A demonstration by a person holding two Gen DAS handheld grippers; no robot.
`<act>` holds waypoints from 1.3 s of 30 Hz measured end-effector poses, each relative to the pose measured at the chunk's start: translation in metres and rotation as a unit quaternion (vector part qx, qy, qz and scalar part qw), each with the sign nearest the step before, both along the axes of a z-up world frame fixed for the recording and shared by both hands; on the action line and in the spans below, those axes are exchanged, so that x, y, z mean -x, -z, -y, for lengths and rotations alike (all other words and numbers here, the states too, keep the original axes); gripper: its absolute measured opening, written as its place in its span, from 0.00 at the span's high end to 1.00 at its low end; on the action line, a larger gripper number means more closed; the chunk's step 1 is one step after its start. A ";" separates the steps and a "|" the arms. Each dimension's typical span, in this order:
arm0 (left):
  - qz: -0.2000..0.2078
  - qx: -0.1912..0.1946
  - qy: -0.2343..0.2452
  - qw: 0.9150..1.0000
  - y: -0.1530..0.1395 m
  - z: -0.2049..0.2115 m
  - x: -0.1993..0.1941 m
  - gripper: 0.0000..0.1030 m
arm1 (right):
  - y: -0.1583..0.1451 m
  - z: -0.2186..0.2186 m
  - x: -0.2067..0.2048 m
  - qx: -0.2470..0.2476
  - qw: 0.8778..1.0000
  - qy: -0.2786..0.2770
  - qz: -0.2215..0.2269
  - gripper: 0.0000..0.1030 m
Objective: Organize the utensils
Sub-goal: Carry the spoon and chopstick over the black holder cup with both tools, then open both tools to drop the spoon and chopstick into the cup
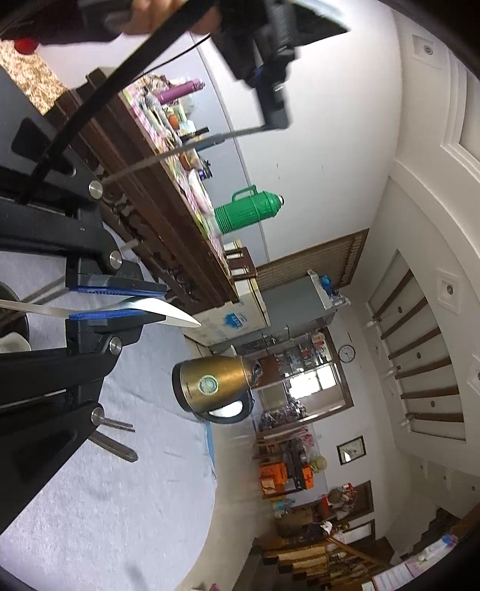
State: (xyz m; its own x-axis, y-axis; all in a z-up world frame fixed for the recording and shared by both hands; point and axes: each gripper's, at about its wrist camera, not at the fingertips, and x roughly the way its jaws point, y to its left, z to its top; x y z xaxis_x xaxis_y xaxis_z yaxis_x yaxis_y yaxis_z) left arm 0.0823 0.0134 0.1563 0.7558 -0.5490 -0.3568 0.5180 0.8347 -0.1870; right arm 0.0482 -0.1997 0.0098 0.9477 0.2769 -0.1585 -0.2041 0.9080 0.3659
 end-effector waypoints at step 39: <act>-0.017 -0.037 -0.020 0.999 0.057 0.020 0.021 0.82 | 0.038 0.040 0.054 -0.035 0.999 0.028 -0.017 0.92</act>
